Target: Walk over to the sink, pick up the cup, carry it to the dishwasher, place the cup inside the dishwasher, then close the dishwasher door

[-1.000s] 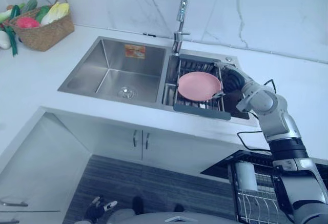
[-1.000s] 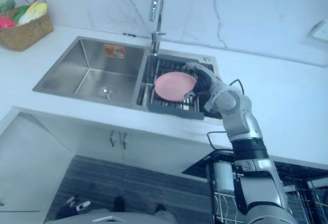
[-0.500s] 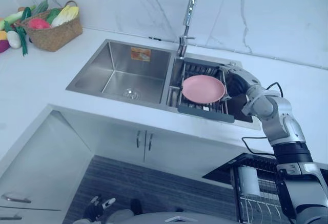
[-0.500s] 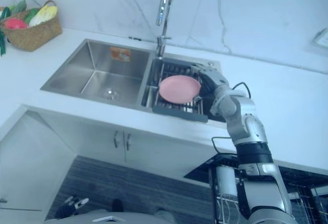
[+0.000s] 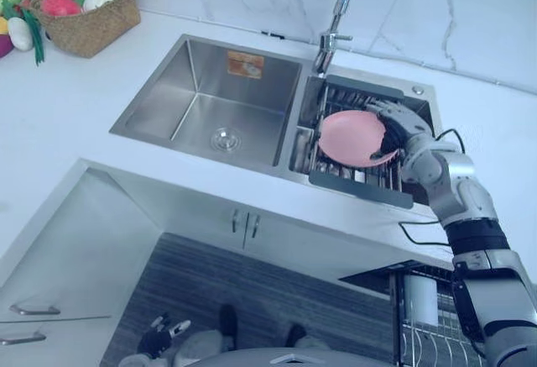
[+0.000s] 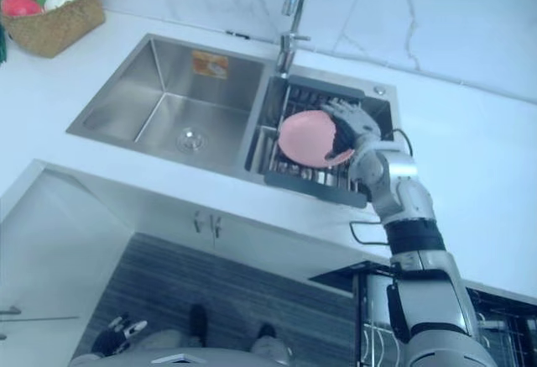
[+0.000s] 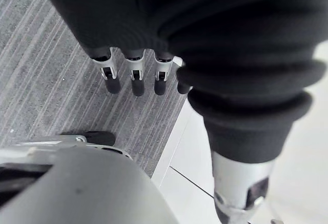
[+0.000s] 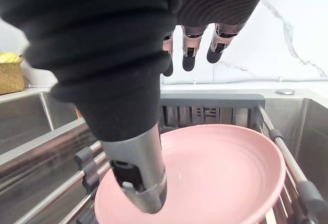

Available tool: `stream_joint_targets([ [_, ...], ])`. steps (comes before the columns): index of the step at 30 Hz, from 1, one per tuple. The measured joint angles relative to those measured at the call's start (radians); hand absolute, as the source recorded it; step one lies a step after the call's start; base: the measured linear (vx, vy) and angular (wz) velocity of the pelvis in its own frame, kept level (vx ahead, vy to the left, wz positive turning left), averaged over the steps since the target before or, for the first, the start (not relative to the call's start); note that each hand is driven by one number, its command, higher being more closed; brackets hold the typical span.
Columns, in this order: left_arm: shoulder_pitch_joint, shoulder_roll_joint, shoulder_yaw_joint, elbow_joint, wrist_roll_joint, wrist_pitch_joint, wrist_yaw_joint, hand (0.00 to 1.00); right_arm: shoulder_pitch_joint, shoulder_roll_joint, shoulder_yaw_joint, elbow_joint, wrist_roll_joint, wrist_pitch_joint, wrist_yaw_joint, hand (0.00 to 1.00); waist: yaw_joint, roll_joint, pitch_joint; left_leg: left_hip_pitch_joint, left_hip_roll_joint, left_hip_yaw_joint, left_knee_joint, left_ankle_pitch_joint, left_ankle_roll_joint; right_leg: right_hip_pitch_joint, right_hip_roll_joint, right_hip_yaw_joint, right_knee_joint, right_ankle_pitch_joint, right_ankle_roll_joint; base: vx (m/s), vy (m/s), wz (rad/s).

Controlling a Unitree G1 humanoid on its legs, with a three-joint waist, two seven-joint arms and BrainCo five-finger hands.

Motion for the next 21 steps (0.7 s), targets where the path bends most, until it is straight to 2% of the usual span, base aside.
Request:
stream_joint_targets([
  [9, -0.016, 0.000, -0.022, -0.001, -0.021, -0.009, 0.000, 0.00, -0.007, -0.011, 0.027, 0.009, -0.001, 0.008, -0.006, 0.00, 0.006, 0.016, 0.039, -0.034, 0.015, 0.000, -0.001, 0.019, -0.005, -0.040, 0.005, 0.003, 0.012, 0.004, -0.007, -0.08, -0.017, 0.00],
  [13, -0.019, 0.008, -0.041, -0.001, -0.034, -0.009, 0.001, 0.00, -0.018, -0.028, 0.064, 0.014, -0.001, 0.023, -0.006, 0.00, 0.006, 0.016, 0.039, -0.040, 0.014, 0.004, -0.001, 0.020, -0.005, -0.041, 0.005, 0.007, -0.001, 0.015, -0.006, -0.01, 0.002, -0.02],
  [21, -0.019, 0.008, -0.041, -0.002, -0.038, -0.008, 0.001, 0.00, -0.050, -0.040, 0.063, 0.043, 0.000, 0.023, -0.002, 0.00, 0.006, 0.015, 0.040, -0.046, 0.011, 0.007, -0.001, 0.027, 0.004, -0.044, 0.005, 0.008, -0.012, 0.030, 0.002, 0.01, -0.015, -0.01],
])
